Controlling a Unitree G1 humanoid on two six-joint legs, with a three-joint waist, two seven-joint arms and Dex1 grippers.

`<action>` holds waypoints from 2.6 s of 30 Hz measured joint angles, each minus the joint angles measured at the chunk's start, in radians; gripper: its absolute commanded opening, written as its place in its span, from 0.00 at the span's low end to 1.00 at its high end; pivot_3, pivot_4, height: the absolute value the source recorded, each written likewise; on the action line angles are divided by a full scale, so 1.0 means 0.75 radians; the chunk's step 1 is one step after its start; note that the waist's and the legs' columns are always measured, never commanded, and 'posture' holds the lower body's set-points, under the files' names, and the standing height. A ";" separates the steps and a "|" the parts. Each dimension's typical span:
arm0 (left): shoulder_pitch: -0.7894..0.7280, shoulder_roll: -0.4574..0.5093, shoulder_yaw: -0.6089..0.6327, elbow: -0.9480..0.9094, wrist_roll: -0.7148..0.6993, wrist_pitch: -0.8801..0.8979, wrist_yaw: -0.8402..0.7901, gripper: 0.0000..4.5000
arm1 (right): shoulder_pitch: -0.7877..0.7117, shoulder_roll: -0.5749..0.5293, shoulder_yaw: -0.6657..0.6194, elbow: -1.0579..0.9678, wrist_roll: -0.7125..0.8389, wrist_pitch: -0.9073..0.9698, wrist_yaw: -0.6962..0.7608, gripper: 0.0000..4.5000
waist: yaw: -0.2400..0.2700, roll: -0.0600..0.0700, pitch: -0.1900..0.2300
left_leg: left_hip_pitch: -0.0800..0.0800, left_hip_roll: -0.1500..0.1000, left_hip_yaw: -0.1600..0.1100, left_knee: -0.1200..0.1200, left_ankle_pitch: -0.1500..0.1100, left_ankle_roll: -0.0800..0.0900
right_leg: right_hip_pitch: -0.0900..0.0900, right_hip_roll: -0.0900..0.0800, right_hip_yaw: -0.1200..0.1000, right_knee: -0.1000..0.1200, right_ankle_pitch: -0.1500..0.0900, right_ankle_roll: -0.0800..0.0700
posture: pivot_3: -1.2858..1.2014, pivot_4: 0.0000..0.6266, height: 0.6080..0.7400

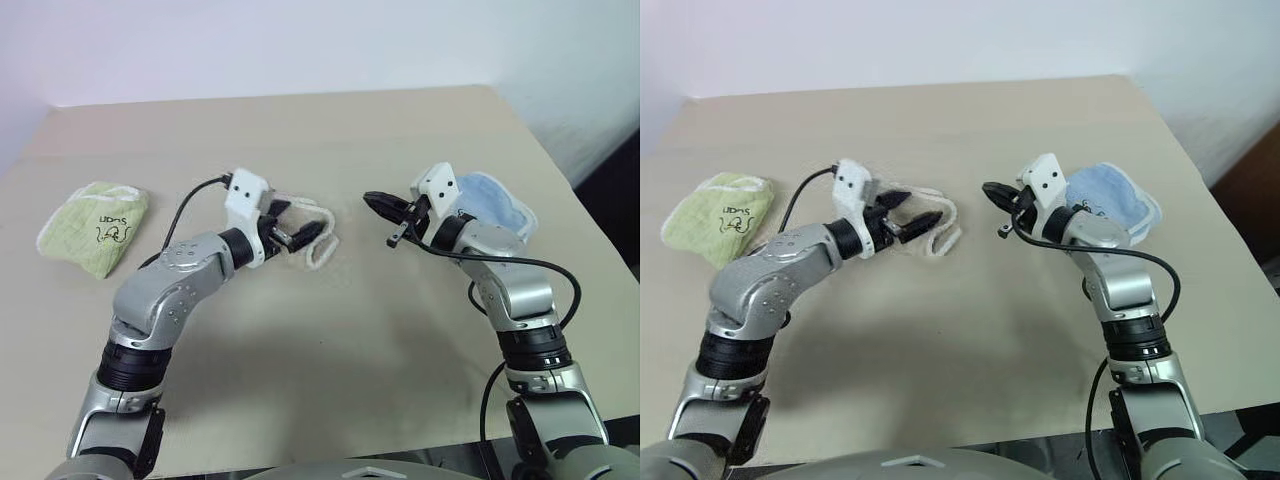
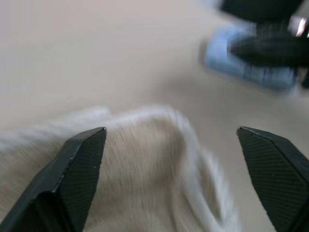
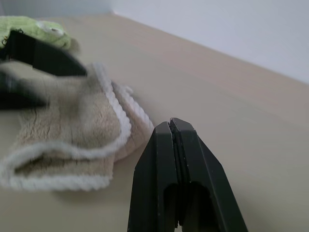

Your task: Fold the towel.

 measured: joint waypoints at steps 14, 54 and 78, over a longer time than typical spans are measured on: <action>0.055 0.171 -0.053 0.202 0.347 -0.259 -0.212 0.05 | -0.153 0.246 0.144 0.101 0.025 0.106 0.007 0.00 | 0.006 0.000 0.000 | 0.000 -0.001 0.000 0.000 0.000 0.000 | -0.001 0.000 0.001 0.001 0.000 0.000 | 0.52 0.24 0.93; 0.206 0.129 0.233 0.226 0.367 -0.330 -0.230 0.05 | -0.233 0.265 -0.091 0.326 0.216 0.671 -0.067 1.00 | -0.025 0.000 -0.002 | -0.001 -0.003 0.002 0.002 0.002 -0.003 | -0.012 -0.004 0.003 0.021 0.001 -0.001 | 0.52 0.24 0.93; 0.324 0.124 0.258 0.122 0.331 -0.286 -0.238 0.05 | -0.585 0.522 -0.053 1.052 0.127 0.548 0.032 1.00 | -0.033 0.001 -0.002 | -0.001 -0.003 0.003 0.002 0.002 -0.003 | -0.012 -0.003 0.004 0.022 0.001 -0.001 | 0.52 0.24 0.93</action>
